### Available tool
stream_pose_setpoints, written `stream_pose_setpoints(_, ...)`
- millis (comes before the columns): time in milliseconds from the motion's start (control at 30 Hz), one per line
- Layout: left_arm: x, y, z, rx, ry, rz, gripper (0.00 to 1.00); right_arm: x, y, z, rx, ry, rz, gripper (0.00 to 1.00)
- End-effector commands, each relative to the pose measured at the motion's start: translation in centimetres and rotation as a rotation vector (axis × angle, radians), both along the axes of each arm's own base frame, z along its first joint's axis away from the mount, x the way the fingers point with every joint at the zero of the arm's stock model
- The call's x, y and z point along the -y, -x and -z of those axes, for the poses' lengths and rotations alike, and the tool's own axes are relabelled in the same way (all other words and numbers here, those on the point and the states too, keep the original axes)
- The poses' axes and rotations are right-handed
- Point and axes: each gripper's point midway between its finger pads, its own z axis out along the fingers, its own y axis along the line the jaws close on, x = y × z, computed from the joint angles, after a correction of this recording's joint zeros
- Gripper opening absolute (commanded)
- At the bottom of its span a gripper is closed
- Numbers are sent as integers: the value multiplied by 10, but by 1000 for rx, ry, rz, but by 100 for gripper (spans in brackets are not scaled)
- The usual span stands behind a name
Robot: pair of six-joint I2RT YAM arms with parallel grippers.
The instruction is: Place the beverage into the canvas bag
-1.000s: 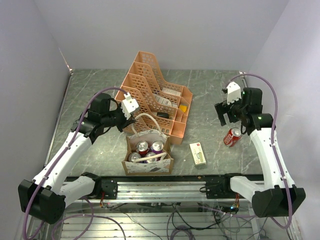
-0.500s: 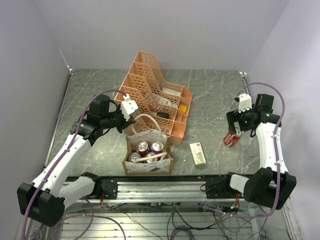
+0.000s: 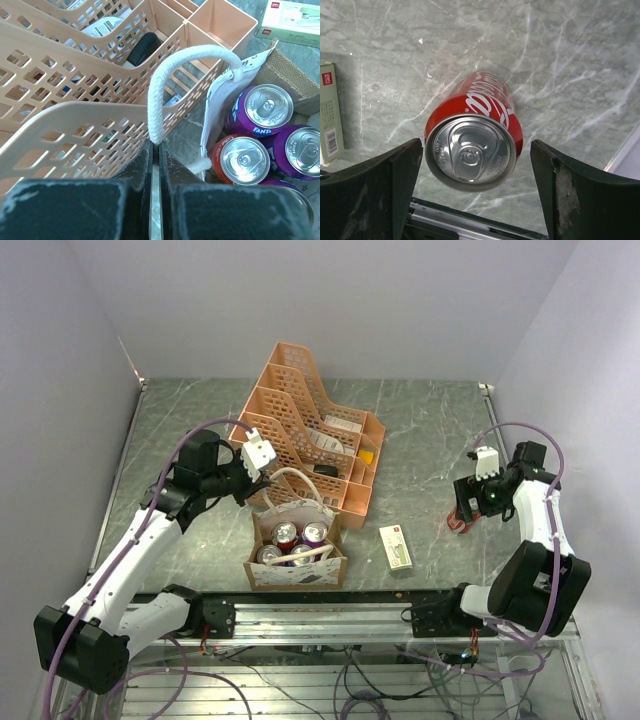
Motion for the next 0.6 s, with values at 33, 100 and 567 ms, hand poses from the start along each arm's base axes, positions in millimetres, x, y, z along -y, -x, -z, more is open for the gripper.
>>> stream_pose_setpoints(33,7,1,-9,29,33,30,7,-7,-4,2,3,-59,-43,84)
stream_pose_setpoints(100,7,1,-9,27,31,30,7,-7,-5,2,4,-64,-45,81)
stream_pose_setpoints(567,9,0,-10,24,35,35,7,-21,-15,-37,86,-123,-112,39)
